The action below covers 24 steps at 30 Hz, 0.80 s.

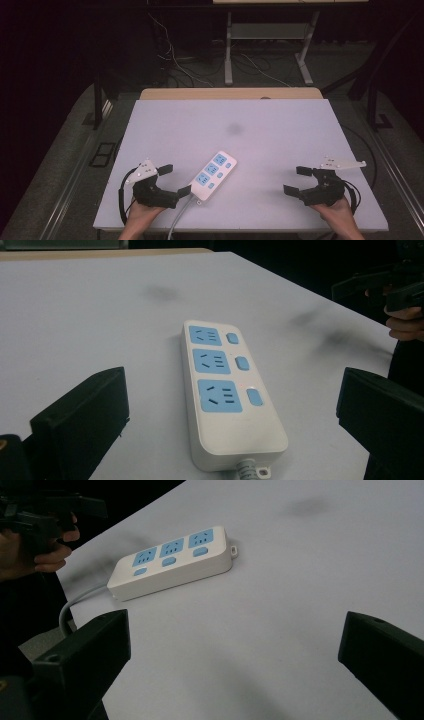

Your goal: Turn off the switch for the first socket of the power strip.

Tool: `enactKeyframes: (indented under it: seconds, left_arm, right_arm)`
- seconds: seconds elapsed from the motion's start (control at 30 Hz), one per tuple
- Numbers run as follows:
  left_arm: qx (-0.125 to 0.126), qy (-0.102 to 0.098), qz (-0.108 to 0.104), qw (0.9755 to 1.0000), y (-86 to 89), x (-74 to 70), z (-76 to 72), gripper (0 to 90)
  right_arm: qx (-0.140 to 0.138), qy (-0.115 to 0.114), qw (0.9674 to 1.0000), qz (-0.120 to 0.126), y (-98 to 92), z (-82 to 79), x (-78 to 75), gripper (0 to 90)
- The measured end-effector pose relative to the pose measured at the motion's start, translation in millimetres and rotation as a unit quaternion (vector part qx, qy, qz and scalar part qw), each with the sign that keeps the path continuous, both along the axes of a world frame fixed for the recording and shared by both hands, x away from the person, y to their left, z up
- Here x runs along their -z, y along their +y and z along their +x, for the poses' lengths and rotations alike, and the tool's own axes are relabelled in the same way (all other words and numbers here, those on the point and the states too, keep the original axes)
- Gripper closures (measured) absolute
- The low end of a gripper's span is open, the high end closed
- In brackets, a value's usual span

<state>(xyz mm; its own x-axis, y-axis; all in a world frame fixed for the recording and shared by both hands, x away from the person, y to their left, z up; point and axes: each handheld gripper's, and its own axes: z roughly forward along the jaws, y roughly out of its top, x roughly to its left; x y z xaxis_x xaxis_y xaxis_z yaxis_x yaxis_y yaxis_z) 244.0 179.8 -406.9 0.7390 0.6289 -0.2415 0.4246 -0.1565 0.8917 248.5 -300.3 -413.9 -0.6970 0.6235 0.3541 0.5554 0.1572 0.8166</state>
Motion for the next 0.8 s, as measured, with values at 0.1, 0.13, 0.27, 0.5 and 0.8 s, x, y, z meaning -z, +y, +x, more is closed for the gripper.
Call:
enactKeyframes:
  seconds: [0.1,0.13,0.27,0.5,0.8]
  left_arm:
    - [-0.001,0.000,0.001,1.0000,-0.5,-3.0,1.6,0.0]
    - [-0.003,-0.001,0.003,1.0000,-0.9,-4.7,2.5,0.0]
    - [0.000,0.005,0.009,0.9999,-3.5,-10.6,7.5,0.0]
    - [0.006,0.019,0.024,0.9995,-7.3,-14.9,16.1,0.0]
    - [0.023,0.034,0.044,0.9982,-15.2,-17.9,26.8,0.0]
  right_arm:
    - [0.001,0.000,1.0000,0.000,-0.2,-0.2,-0.2,0.2]
    - [0.001,0.000,1.0000,0.000,-0.3,-0.2,-0.2,0.2]
    - [0.004,-0.001,1.0000,0.001,-1.3,-0.2,-0.3,0.2]
    - [0.006,0.000,1.0000,0.001,-2.3,-0.3,-0.4,0.2]
    - [0.006,0.001,1.0000,0.002,-2.9,-0.6,-0.7,0.2]
